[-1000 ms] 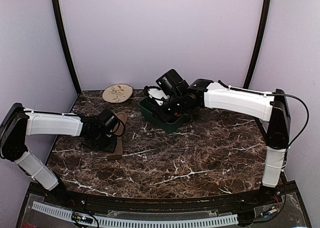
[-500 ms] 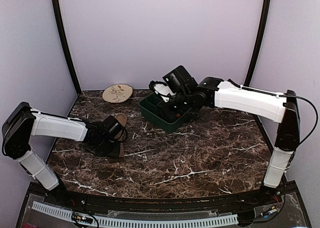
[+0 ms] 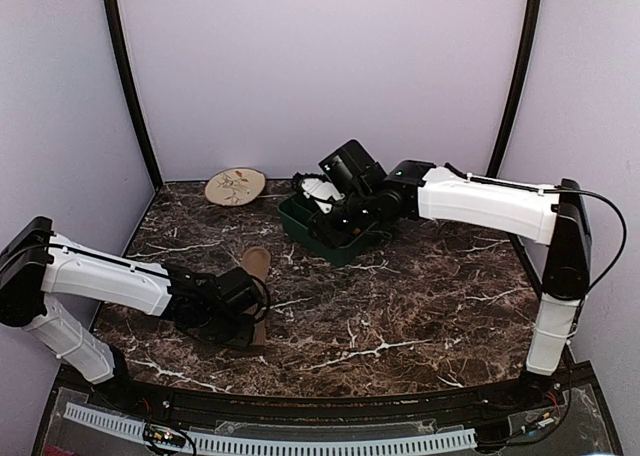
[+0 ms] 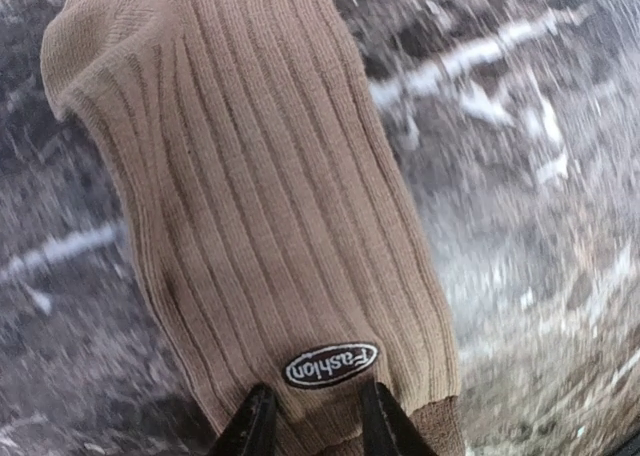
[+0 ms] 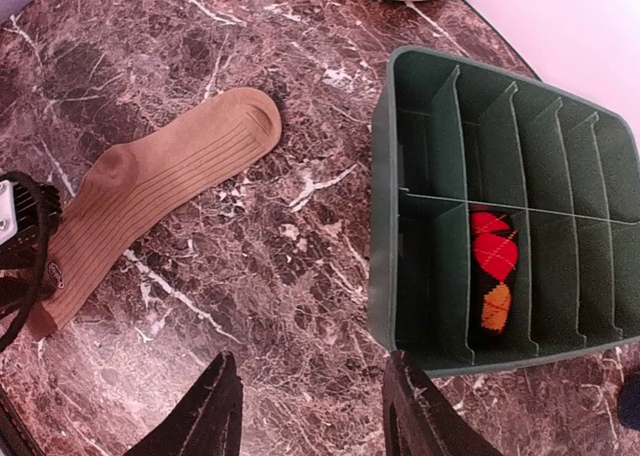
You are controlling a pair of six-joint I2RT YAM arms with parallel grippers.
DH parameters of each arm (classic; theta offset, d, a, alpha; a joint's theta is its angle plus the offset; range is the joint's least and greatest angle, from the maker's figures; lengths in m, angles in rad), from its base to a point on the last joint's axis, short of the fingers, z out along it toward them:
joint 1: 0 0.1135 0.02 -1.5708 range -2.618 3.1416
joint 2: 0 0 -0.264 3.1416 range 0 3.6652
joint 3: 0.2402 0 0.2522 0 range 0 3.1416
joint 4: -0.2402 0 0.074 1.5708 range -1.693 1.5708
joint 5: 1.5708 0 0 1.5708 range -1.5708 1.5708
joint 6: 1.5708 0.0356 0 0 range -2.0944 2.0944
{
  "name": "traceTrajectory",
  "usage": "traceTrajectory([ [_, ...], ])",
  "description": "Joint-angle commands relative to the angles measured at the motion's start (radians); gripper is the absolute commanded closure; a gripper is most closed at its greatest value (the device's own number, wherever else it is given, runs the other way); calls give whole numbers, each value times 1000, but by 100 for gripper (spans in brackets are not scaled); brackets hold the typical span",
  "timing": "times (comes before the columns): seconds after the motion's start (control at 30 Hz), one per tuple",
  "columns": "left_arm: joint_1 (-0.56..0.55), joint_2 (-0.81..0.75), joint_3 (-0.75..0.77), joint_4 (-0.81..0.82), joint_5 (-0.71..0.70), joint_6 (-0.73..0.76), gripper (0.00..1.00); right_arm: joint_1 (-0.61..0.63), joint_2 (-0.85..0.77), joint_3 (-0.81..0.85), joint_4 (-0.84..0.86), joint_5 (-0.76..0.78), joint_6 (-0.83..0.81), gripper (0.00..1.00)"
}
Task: Roll the socks
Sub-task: Move the sock to the center of the board, then smooth out the sock at the center of the board.
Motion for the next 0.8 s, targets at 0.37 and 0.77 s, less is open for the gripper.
traceTrajectory([
  [0.37, -259, 23, -116, -183, 106, -78, 68, -5, 215, 168, 56, -336, -15, 53],
  [0.77, -280, -65, -168, -242, 79, -106, 67, 5, 497, 386, 58, -454, -25, 53],
])
